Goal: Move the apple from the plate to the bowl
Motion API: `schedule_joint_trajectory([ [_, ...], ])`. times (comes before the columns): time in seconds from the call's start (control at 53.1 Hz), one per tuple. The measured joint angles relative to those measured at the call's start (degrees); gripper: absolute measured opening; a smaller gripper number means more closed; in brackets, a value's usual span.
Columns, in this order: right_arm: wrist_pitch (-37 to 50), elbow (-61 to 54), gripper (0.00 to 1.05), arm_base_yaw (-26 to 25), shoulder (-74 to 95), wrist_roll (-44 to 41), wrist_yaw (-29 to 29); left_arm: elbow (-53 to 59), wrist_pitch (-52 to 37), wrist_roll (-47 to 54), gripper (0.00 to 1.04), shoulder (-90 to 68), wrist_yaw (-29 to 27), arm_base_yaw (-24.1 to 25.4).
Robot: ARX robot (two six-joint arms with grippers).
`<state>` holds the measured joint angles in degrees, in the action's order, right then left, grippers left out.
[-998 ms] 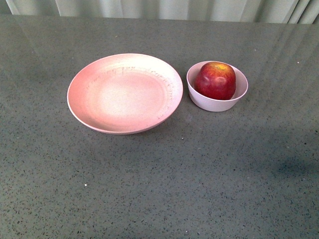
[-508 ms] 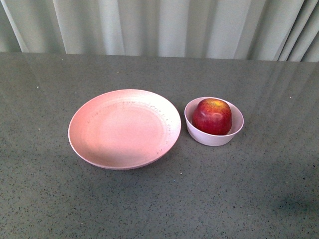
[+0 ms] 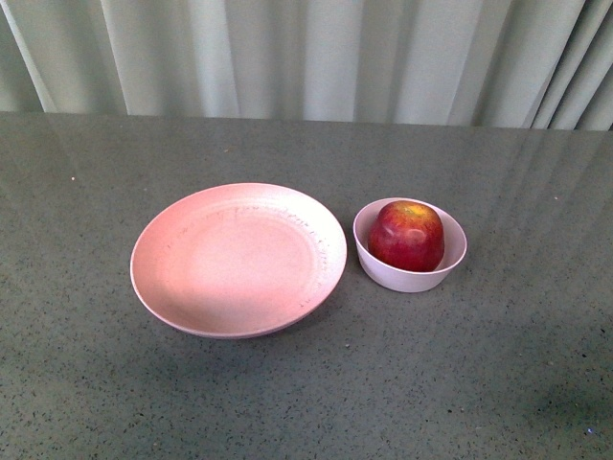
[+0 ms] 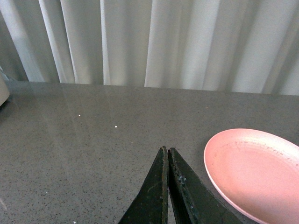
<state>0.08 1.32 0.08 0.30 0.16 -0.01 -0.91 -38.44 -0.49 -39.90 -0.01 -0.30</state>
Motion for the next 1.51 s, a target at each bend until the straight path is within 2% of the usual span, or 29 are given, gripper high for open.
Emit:
schedule_joint_trajectory([
  [0.602, 0.00, 0.00, 0.96, 0.02, 0.00, 0.00, 0.00, 0.07, 17.51, 0.00, 0.02, 18.95, 0.02, 0.07],
  [1.261, 0.00, 0.00, 0.96, 0.00, 0.00, 0.00, 0.00, 0.07, 27.98, 0.02, 0.02, 29.51, 0.02, 0.07],
  [1.355, 0.00, 0.00, 0.96, 0.00, 0.00, 0.00, 0.00, 0.04, 36.94, 0.02, 0.02, 36.50, 0.02, 0.07],
  [1.506, 0.00, 0.00, 0.96, 0.00, -0.02, 0.00, 0.00, 0.04, 38.45, 0.04, 0.02, 38.95, 0.00, 0.11],
])
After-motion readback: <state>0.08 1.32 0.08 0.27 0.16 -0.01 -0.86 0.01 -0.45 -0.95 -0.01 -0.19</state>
